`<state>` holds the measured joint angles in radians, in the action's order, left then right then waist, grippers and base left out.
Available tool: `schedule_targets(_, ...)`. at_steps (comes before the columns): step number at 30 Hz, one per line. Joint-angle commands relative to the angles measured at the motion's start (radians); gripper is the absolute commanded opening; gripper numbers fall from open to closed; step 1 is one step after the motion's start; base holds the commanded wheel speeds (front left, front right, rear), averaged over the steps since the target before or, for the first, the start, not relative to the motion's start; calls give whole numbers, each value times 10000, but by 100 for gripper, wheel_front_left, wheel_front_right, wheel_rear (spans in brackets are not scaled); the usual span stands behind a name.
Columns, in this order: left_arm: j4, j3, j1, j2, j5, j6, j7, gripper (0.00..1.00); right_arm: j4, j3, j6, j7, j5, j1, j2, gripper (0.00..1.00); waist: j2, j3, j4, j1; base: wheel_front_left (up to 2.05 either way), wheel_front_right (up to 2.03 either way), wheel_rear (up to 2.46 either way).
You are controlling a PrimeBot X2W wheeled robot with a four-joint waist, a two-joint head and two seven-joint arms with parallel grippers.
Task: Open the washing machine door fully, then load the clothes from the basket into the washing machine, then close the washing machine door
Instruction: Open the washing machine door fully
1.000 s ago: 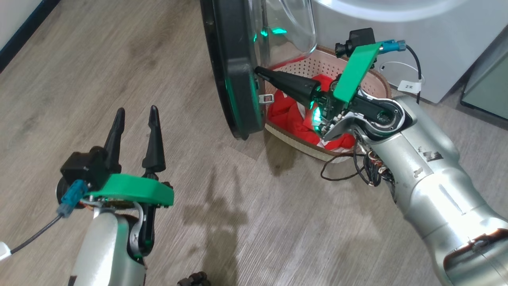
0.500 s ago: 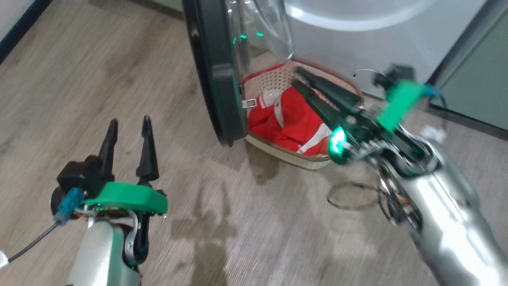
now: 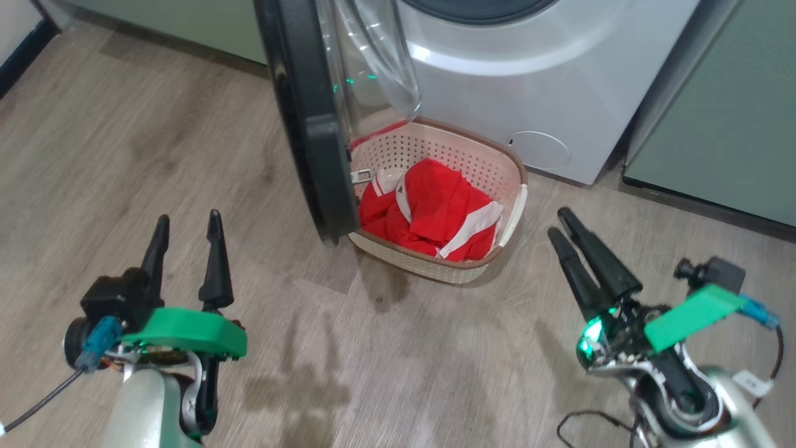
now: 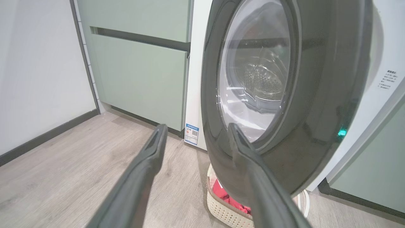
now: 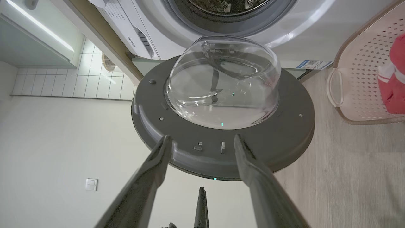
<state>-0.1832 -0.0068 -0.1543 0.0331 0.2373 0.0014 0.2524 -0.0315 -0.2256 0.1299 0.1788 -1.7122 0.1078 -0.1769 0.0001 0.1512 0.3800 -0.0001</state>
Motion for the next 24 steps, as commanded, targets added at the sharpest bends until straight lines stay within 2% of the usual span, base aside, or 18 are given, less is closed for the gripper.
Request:
schedule_targets(1,296,378,-154,182,-125,-52,94,100,472,-130,8,-135,169,175,99,100,-1,-43,-74,1,0,0,0)
schedule_targets(6,298,456,-125,181,-223,-105,94,100,689,21,8,-1004,1179,17,189,100,-1,-65,-169,1,0,0,0)
schedule_targets(10,306,510,-156,179,-251,-118,94,100,453,296,8,-2661,3436,509,-78,100,-1,-59,-214,1,0,0,0)
schedule_targets(12,312,532,-162,179,-267,-112,94,100,204,347,8,-3504,5104,823,-340,100,-1,-72,-230,1,0,0,0)
schedule_targets(15,319,541,-171,178,-293,-113,94,100,-101,566,8,-4128,7884,1211,-469,100,-1,-87,-230,1,0,0,0)
schedule_targets(20,345,575,-196,176,-323,-112,94,100,58,1071,8,-4324,12170,1367,169,100,-1,-85,-241,1,0,0,0)
schedule_targets(22,343,589,-199,176,-332,-115,94,100,30,1114,8,-4312,13356,1209,498,100,-1,-100,-244,1,0,0,0)
schedule_targets(23,343,589,-199,176,-332,-115,94,100,30,1114,8,-4312,13356,1209,498,100,-1,-100,-244,1,0,0,0)
schedule_targets(24,335,595,-195,176,-336,-119,94,100,2,1152,8,-4317,13936,1117,602,100,-1,-120,-245,1,0,0,0)
